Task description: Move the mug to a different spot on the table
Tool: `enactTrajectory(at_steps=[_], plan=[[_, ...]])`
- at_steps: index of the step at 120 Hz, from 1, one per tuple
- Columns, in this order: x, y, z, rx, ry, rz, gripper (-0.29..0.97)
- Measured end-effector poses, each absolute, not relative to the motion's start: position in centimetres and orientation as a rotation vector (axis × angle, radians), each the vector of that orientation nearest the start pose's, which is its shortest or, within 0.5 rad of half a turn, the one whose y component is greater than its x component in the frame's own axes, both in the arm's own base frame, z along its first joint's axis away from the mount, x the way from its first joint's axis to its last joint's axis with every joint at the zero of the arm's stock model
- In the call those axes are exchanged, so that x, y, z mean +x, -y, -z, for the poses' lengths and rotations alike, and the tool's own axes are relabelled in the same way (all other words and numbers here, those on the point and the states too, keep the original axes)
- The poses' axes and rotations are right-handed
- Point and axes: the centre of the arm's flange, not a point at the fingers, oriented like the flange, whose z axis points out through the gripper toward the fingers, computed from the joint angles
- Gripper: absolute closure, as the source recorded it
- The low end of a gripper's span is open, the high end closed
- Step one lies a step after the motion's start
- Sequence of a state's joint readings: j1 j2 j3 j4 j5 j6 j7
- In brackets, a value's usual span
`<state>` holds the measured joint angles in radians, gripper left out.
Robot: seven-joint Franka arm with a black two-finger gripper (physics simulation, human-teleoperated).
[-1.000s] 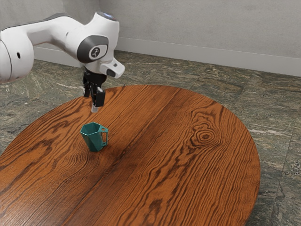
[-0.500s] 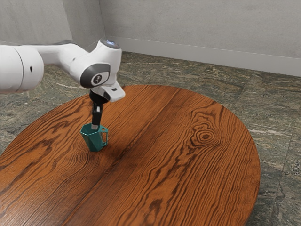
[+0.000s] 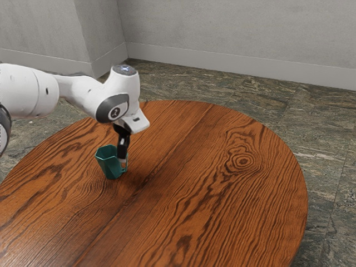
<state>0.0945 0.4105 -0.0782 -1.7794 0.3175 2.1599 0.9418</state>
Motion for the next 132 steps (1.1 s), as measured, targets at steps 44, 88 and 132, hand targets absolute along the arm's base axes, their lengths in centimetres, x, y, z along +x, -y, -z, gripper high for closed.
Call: enactTrajectory(at_steps=[44, 88, 132], plan=[[65.2, -3.4, -29.9, -2.499, -1.585, -0.186, 0.00], [65.2, -4.6, -28.8, -2.502, -1.586, -0.206, 0.09], [65.3, -4.6, -28.7, -2.505, -1.577, -0.206, 0.27]])
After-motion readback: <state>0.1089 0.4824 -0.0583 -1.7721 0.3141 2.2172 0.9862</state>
